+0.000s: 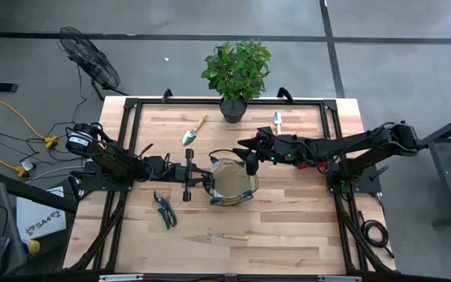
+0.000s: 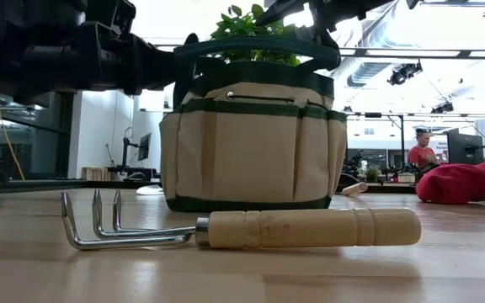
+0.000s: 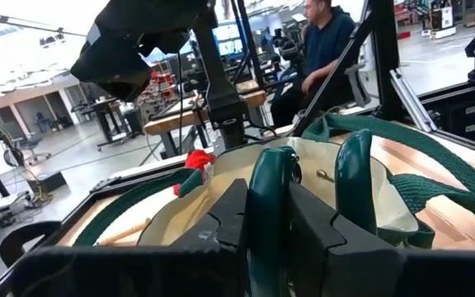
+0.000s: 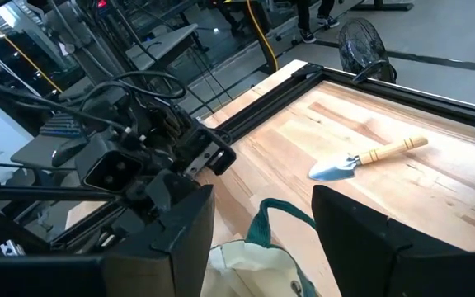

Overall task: Pick & Place Garden tools in Gardening bag
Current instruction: Put the right green shear scissors into the gardening bag

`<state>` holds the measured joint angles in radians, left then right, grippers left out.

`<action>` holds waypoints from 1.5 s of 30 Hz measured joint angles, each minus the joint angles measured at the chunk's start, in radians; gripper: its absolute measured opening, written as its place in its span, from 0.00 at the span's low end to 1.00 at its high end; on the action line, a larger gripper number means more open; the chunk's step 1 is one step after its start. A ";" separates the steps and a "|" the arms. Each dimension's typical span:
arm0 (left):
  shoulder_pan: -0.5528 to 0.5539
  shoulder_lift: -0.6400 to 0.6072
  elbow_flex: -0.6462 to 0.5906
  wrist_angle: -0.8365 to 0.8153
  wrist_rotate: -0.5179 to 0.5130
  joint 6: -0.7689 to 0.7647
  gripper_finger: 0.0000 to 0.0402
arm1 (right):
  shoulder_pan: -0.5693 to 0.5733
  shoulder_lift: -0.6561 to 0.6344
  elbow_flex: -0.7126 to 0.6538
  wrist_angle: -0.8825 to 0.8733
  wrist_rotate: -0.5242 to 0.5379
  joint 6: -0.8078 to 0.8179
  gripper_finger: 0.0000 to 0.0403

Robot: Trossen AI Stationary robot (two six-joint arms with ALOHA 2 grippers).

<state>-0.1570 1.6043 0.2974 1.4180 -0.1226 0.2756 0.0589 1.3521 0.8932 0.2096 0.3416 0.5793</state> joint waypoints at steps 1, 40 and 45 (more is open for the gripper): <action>0.000 0.000 0.000 0.002 0.000 0.000 0.11 | 0.000 0.000 0.000 0.000 0.000 0.000 0.49; -0.001 -0.058 -0.006 -0.146 -0.108 0.011 0.51 | 0.027 0.000 0.000 -0.023 0.026 0.003 0.49; 0.000 -0.058 -0.006 -0.143 -0.154 0.016 0.51 | 0.029 0.000 0.000 -0.023 0.024 0.003 0.49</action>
<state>-0.1574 1.5463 0.2916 1.2755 -0.2764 0.2920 0.0879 1.3521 0.8932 0.1864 0.3652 0.5823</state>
